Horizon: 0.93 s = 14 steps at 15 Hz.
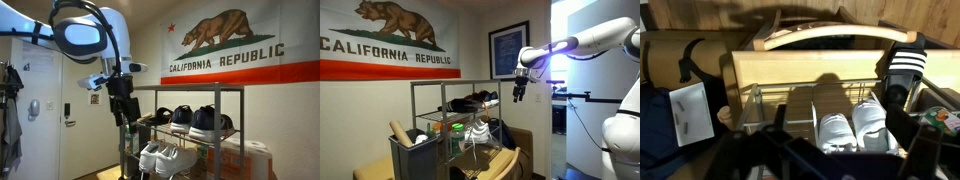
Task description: Remove the bottle from the shoe rack and place it in the grey bin
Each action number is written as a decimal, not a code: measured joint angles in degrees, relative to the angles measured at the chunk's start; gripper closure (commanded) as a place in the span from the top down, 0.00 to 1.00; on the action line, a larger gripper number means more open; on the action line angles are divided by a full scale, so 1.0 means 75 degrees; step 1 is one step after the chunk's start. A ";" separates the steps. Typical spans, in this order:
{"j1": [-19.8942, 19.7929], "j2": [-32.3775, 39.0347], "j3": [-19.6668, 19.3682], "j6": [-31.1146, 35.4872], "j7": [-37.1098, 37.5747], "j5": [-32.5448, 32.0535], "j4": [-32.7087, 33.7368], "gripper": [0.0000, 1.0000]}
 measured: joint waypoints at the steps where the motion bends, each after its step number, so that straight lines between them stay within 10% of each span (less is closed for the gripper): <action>1: -0.0001 0.0000 0.0000 0.0000 0.0000 0.0000 0.0000 1.00; 14: 0.0056 0.0203 0.0373 0.0073 0.0021 0.0030 -0.0253 1.00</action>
